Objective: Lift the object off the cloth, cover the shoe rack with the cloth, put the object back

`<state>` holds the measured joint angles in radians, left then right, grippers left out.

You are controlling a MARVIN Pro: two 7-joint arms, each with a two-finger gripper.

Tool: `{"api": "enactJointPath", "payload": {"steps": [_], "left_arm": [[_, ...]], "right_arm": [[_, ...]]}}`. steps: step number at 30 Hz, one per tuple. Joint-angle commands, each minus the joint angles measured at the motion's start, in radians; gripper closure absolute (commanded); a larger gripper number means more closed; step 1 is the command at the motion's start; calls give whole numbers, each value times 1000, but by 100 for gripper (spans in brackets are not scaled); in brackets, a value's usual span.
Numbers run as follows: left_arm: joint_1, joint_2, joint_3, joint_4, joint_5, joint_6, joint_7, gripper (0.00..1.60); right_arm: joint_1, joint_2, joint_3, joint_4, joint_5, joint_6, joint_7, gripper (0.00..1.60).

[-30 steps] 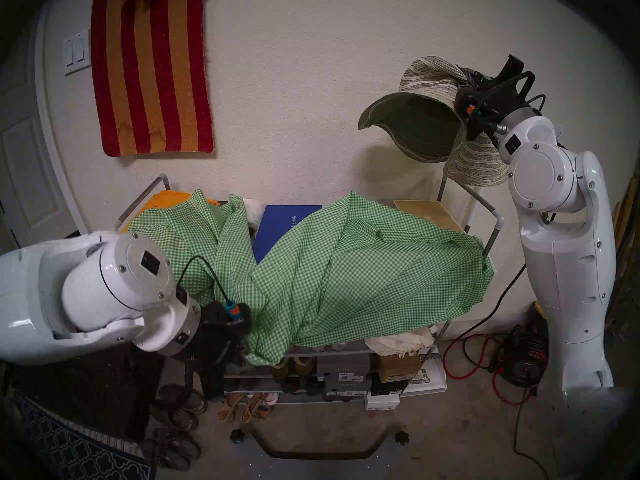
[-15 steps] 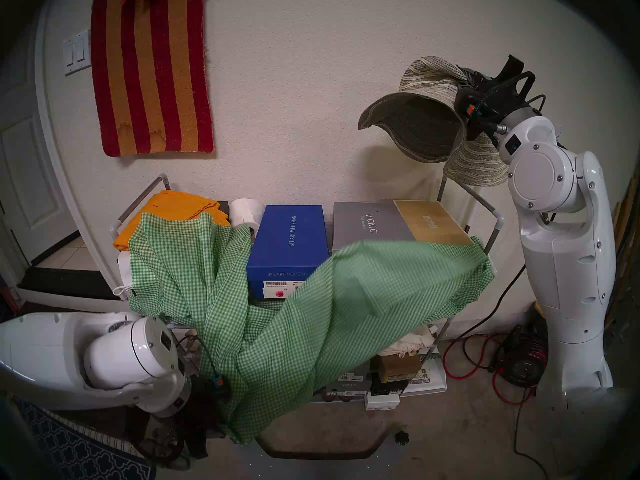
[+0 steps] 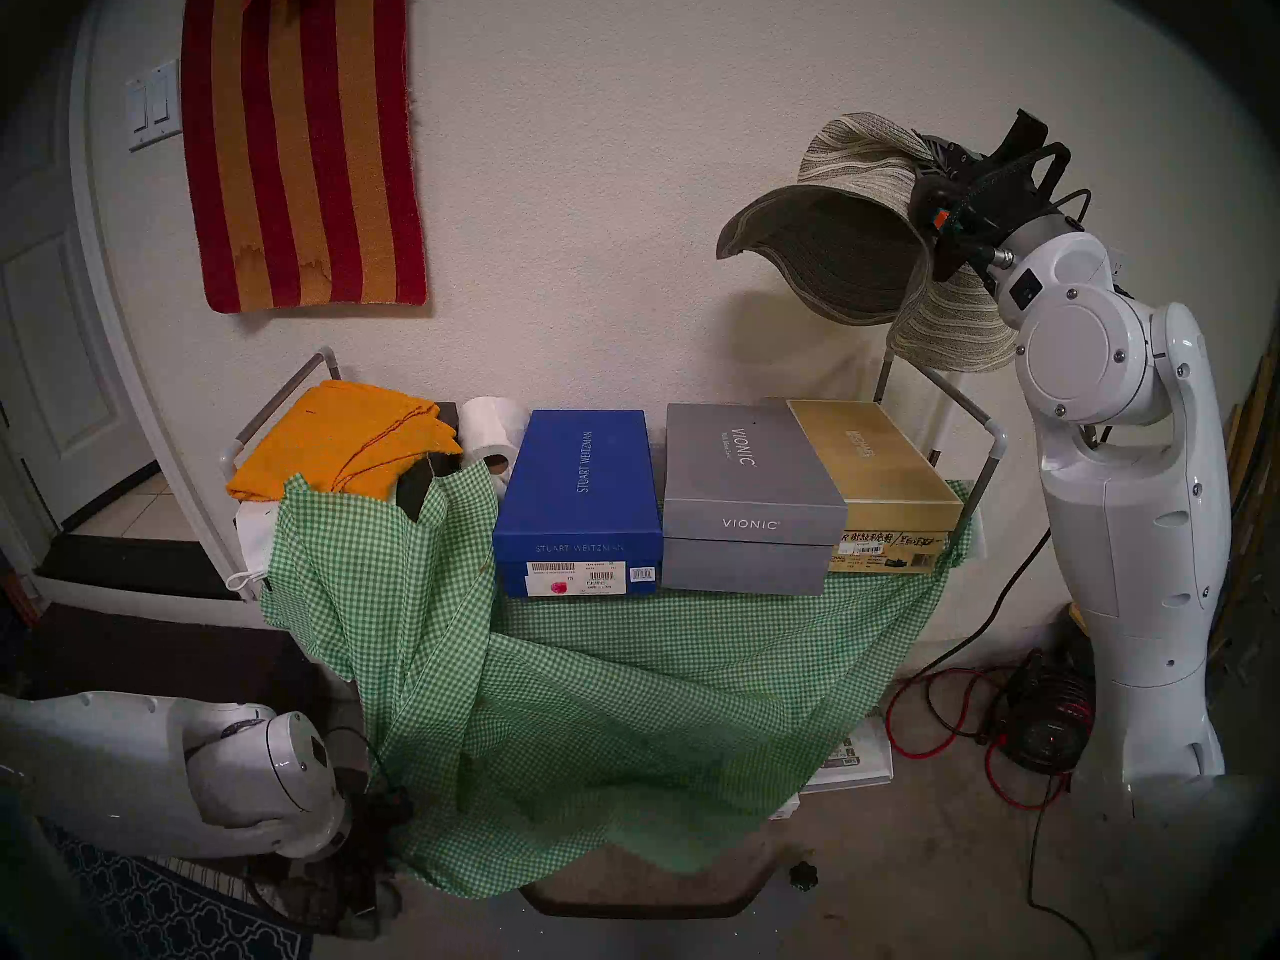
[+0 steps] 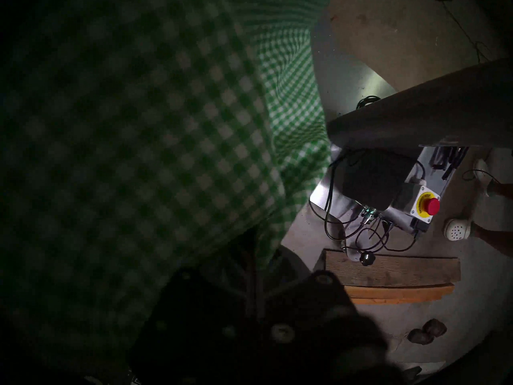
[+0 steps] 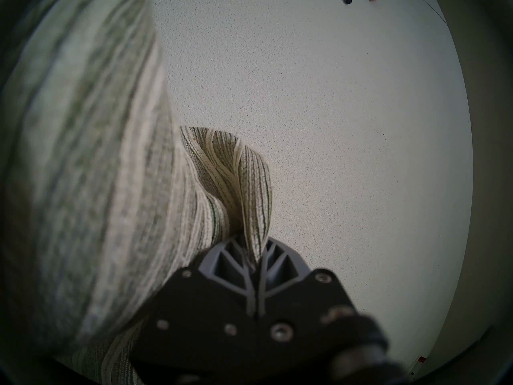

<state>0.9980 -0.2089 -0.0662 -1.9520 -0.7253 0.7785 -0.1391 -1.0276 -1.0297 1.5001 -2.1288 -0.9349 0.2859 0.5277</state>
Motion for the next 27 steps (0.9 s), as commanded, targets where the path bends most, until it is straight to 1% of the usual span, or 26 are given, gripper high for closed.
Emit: {"api": "enactJointPath", "payload": {"steps": [1, 2, 3, 4, 6, 7, 8, 9, 10, 12, 13, 14, 15, 16, 17, 18, 20, 21, 22, 23, 24, 26, 27], "left_arm": [[26, -119, 10, 128, -20, -46, 41, 160], [28, -135, 11, 147, -24, -44, 42, 160], [33, -186, 13, 210, -34, -47, 51, 160], [33, -186, 13, 210, -34, -47, 51, 160], [38, -166, 15, 202, -46, -56, 58, 160], [42, -203, 16, 247, -54, -60, 62, 160], [45, -183, 16, 233, -62, -63, 66, 160], [48, -233, 17, 286, -70, -63, 70, 160], [50, -207, 16, 268, -78, -67, 72, 160], [56, -248, 17, 319, -95, -68, 79, 160], [59, -246, 16, 323, -105, -69, 81, 160], [64, -274, 17, 358, -116, -68, 86, 160], [68, -285, 18, 378, -123, -70, 88, 160], [72, -271, 18, 366, -131, -72, 92, 160], [76, -306, 18, 409, -140, -72, 97, 160], [81, -303, 20, 411, -146, -72, 100, 160], [94, -332, 23, 452, -165, -74, 107, 160], [94, -332, 23, 452, -165, -74, 107, 160], [100, -344, 24, 472, -174, -74, 109, 160], [114, -367, 26, 513, -194, -80, 113, 160], [120, -373, 26, 520, -200, -80, 119, 160], [131, -405, 25, 579, -222, -88, 121, 160], [136, -391, 23, 555, -230, -88, 128, 160]], "right_arm": [[0, 0, 0, -1, 0, 0, 1, 160], [0, 0, 0, -1, 0, 0, 1, 160], [0, -1, 1, -1, -1, -1, 1, 160], [0, -1, 1, -1, -1, -1, 1, 160], [0, -1, 1, -1, -1, -1, 1, 160], [0, -2, 1, -1, -1, -1, 1, 160], [0, -2, 1, 0, -1, -2, 1, 160], [0, -2, 1, 0, -2, -2, 1, 160], [0, -2, 1, 0, -2, -2, 1, 160], [-1, -3, 2, 0, -2, -3, 2, 160], [-1, -3, 2, 0, -3, -3, 2, 160], [-1, -4, 2, 0, -3, -3, 2, 160], [-1, -4, 2, 0, -3, -3, 2, 160], [-1, -4, 2, 0, -3, -4, 2, 160], [-1, -5, 2, 0, -3, -4, 2, 160], [-1, -5, 3, 0, -4, -4, 2, 160], [-1, -5, 3, 0, -4, -5, 2, 160], [-1, -5, 3, 0, -4, -5, 2, 160], [-1, -6, 3, 0, -4, -5, 2, 160], [-1, -6, 3, 0, -5, -5, 2, 160], [-1, -7, 3, 0, -5, -6, 2, 160], [-1, -7, 4, 0, -5, -6, 2, 160], [-1, -7, 4, 0, -5, -6, 2, 160]]}}
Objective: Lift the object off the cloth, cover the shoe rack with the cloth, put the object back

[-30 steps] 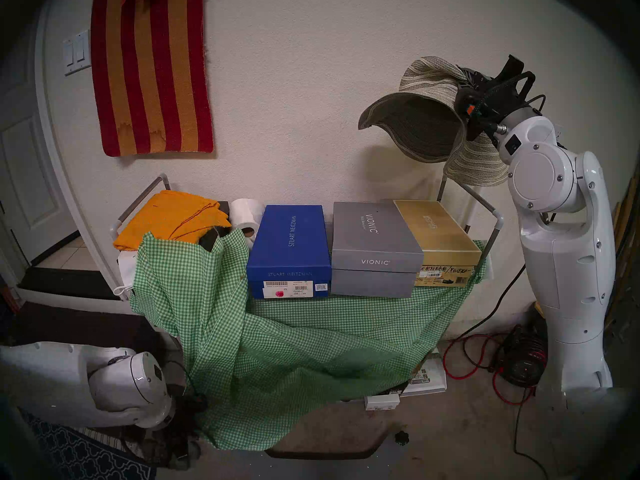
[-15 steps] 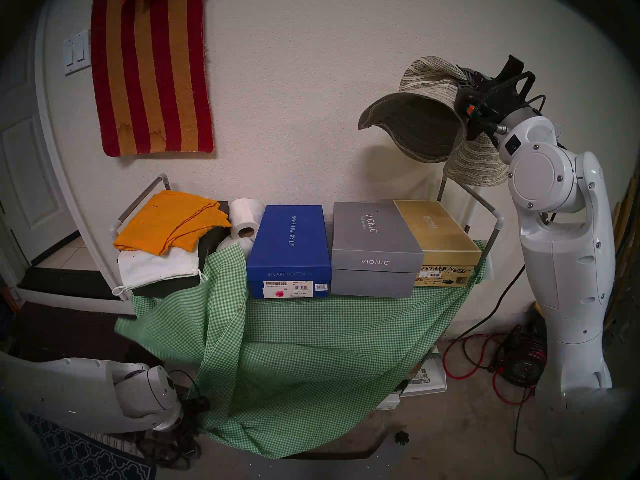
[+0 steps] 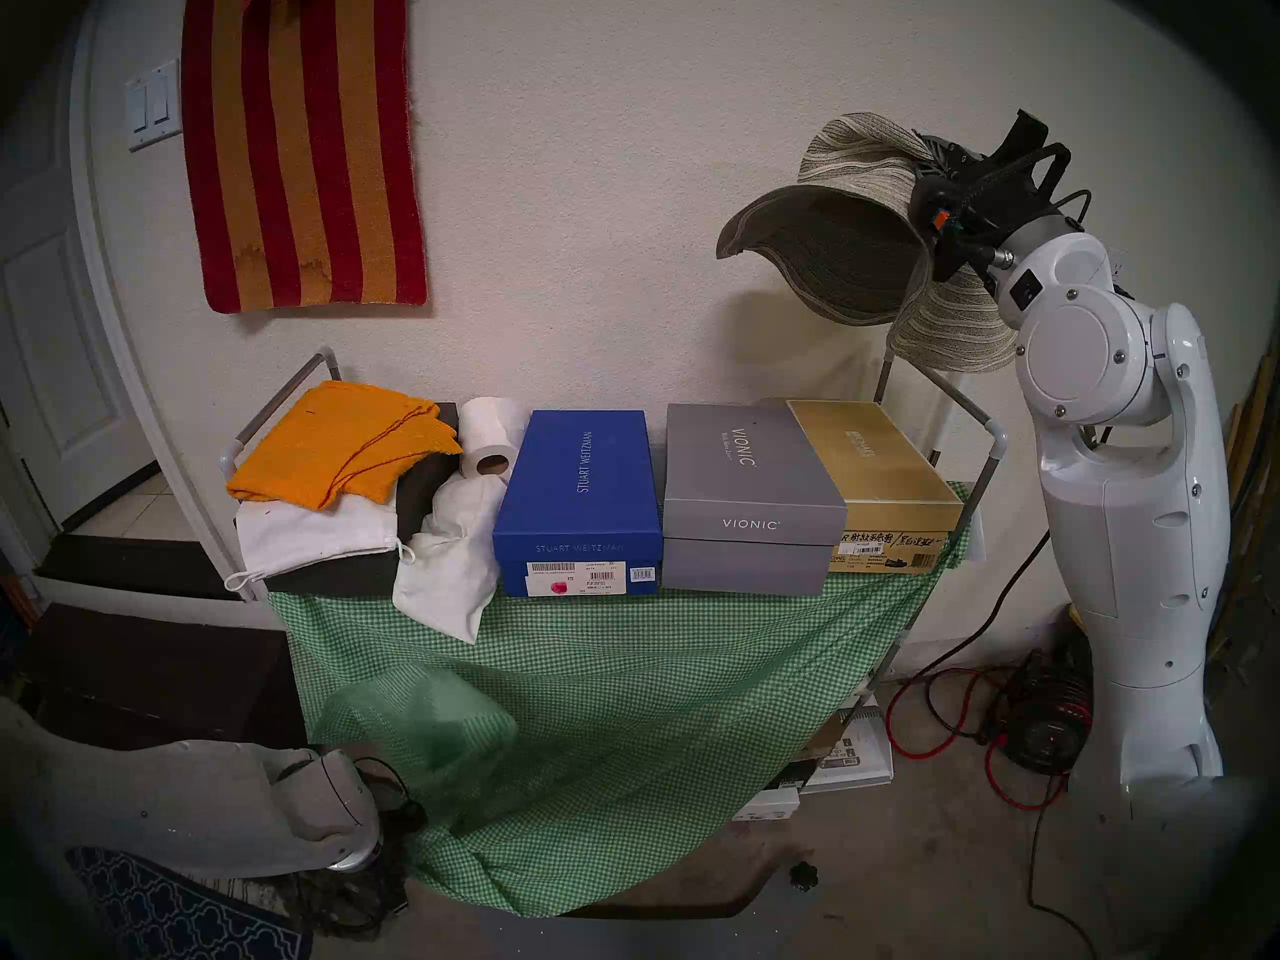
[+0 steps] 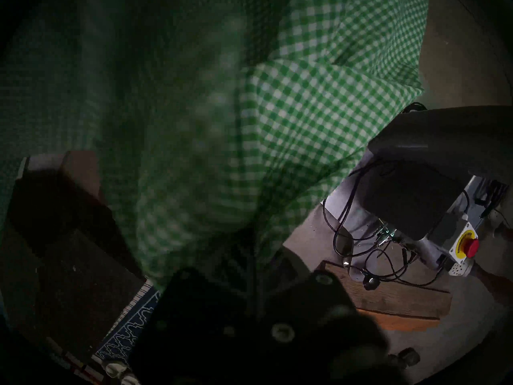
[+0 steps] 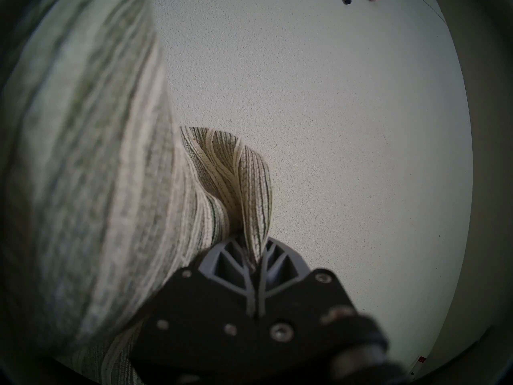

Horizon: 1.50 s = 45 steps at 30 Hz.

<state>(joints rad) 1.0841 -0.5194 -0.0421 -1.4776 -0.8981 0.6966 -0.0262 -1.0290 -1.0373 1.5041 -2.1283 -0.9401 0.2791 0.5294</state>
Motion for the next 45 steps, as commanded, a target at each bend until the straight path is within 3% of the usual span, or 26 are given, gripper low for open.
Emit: {"api": "enactJointPath", "payload": {"steps": [1, 2, 3, 4, 5, 6, 7, 20, 30, 39, 45], "left_arm": [[54, -108, -4, 133, -72, -11, 12, 160], [58, -118, -7, 159, -85, -14, 13, 160], [60, -108, -10, 144, -93, -15, 20, 134], [62, -110, -13, 153, -102, -16, 22, 99], [65, -124, -17, 187, -118, -20, 21, 85], [70, -130, -21, 208, -133, -20, 23, 28], [74, -130, -22, 220, -141, -21, 24, 0], [175, -191, -40, 442, -292, -56, 18, 0], [139, -51, -171, 612, -466, -119, -61, 0], [133, -58, -305, 764, -649, -171, -137, 0], [105, -131, -399, 864, -778, -225, -168, 0]], "right_arm": [[0, 0, 0, -1, 0, 0, 1, 160], [0, 0, 0, -1, -1, 0, 1, 160], [0, -1, 1, -1, -1, -1, 1, 160], [0, -1, 1, -1, -1, -1, 1, 160], [0, -1, 1, -1, -1, -1, 1, 160], [0, -2, 1, -1, -2, -1, 1, 160], [0, -2, 1, -1, -2, -2, 1, 160], [-1, -5, 3, -1, -4, -5, 3, 160], [-2, -8, 5, -1, -7, -7, 4, 160], [-2, -10, 6, -2, -9, -9, 7, 160], [-1, -11, 7, -3, -11, -7, 14, 160]]}}
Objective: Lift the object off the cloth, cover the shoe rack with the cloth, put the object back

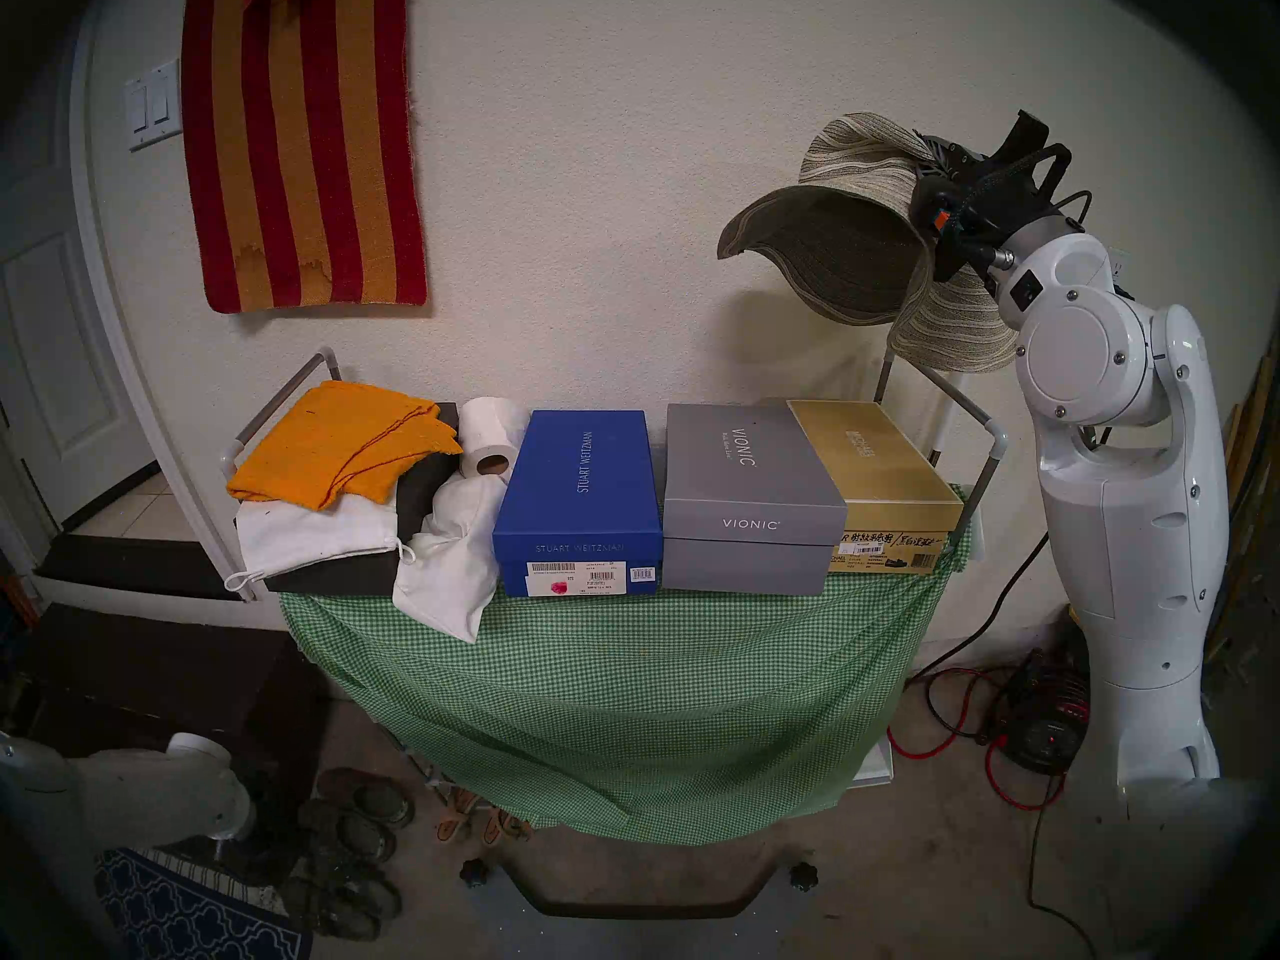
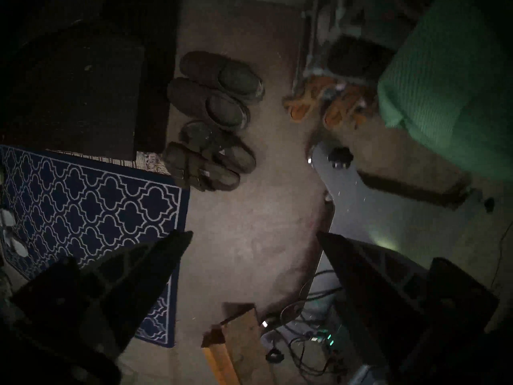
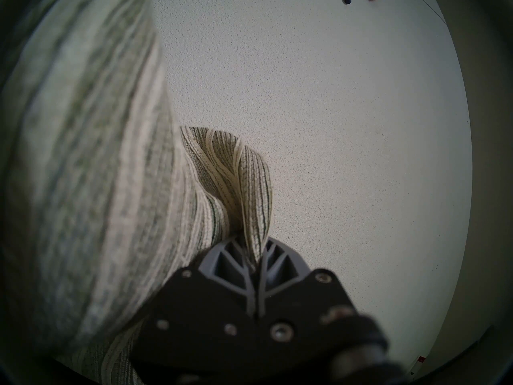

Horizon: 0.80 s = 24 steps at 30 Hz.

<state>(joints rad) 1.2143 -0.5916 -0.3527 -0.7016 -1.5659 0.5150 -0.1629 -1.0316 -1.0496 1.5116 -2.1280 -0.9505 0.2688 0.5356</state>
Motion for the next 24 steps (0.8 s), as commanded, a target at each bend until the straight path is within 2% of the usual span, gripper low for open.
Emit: {"api": "enactJointPath", "payload": {"steps": [1, 8, 19, 24], "left_arm": [[-31, -61, -91, 83, -113, -44, -36, 0], [-46, -102, -115, 159, -153, -12, -92, 0], [-35, -100, -125, 185, -175, 5, -137, 0], [-29, -96, -131, 201, -185, 10, -171, 0]], "right_arm": [[2, 1, -1, -4, -1, 4, 9, 160], [0, -9, -13, -14, 4, 7, 28, 160], [-19, -78, -197, -99, -22, 41, 71, 160], [-30, -89, -238, -129, -42, 75, 92, 160]]}}
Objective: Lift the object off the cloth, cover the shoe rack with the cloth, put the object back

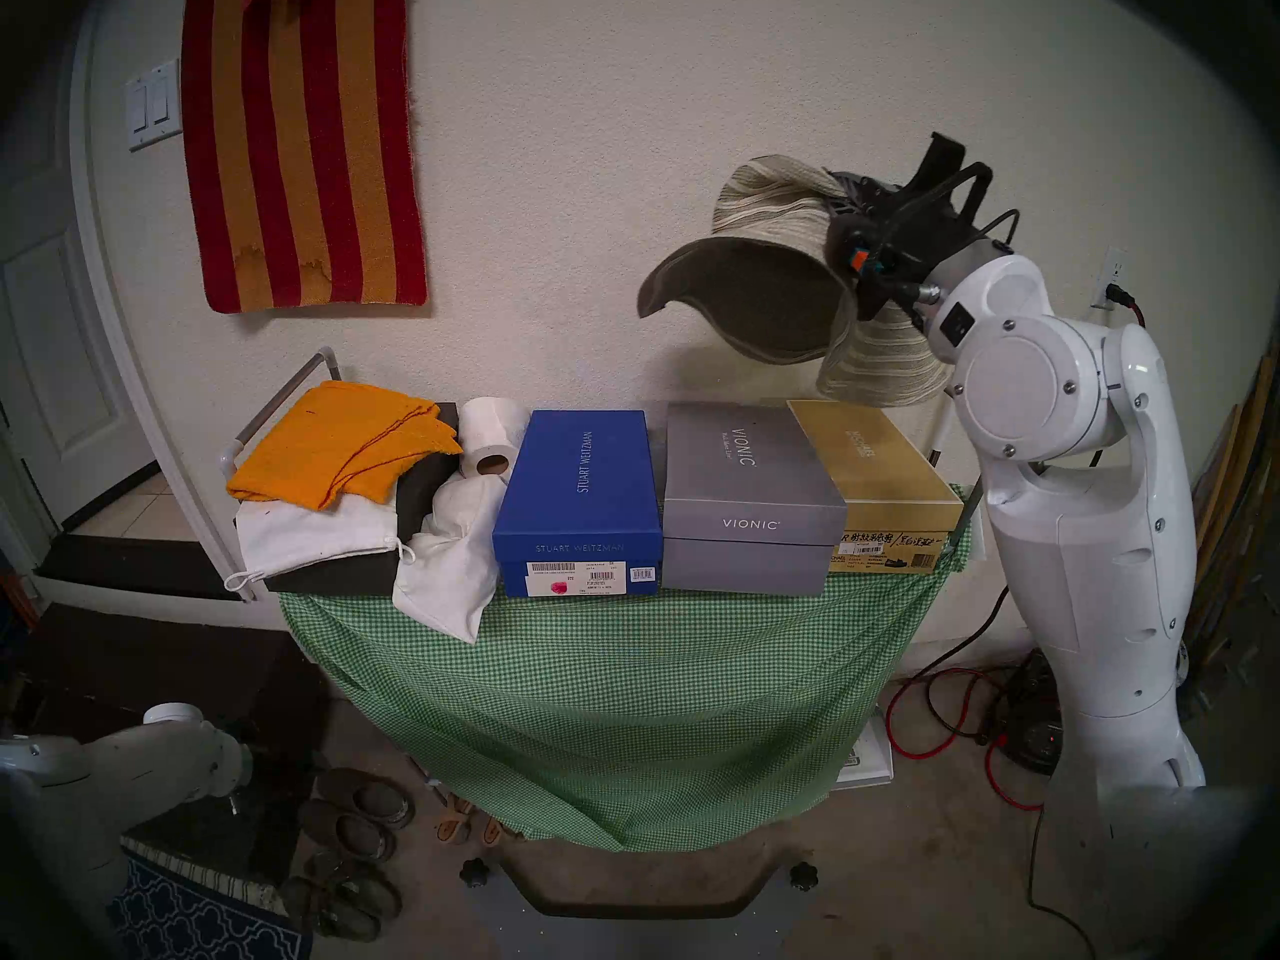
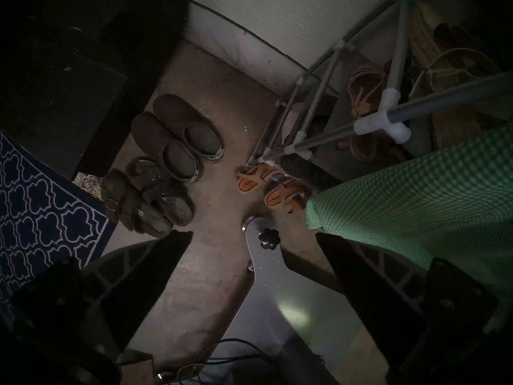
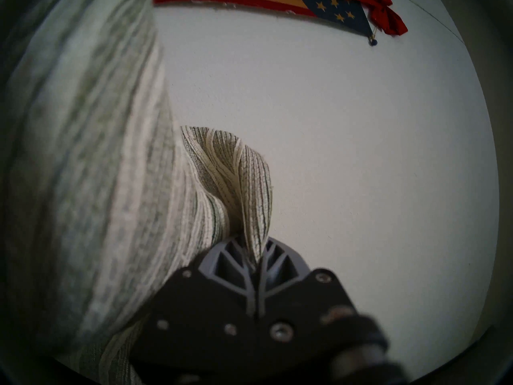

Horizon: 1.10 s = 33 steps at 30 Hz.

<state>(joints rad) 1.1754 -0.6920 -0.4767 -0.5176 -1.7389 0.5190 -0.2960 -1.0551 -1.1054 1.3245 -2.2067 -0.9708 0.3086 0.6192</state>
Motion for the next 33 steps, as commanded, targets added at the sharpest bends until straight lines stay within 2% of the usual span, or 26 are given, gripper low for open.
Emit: {"api": "enactJointPath", "payload": {"steps": [1, 6, 10, 11, 16, 17, 19, 26, 33], "left_arm": [[12, 6, -8, 20, -14, 9, -49, 0], [15, 8, -6, 32, -12, 21, -84, 0], [11, 8, -2, 28, -1, 13, -110, 0], [11, 11, -1, 20, 1, 11, -118, 0], [14, 18, 3, -13, 9, 9, -134, 0], [15, 18, 3, -16, 10, 7, -138, 0], [23, 21, 3, -26, 13, 5, -145, 0], [55, 14, -4, -15, 4, -18, -157, 0], [84, 26, -10, -2, -4, -53, -187, 0]], "right_arm": [[-10, -34, -52, -53, -20, 43, 16, 160], [-50, -49, -42, -63, 14, 80, 53, 160], [-121, -70, -69, -66, -7, 89, -14, 160], [-141, -79, -75, -62, -4, 76, -52, 160], [-191, -97, -135, -39, -73, 27, -138, 160], [-190, -110, -139, -28, -85, 28, -131, 160], [-185, -142, -151, 13, -112, 24, -175, 160], [-122, -146, -217, 112, -237, -51, -293, 160], [-115, -172, -297, 213, -341, -80, -416, 160]]}}
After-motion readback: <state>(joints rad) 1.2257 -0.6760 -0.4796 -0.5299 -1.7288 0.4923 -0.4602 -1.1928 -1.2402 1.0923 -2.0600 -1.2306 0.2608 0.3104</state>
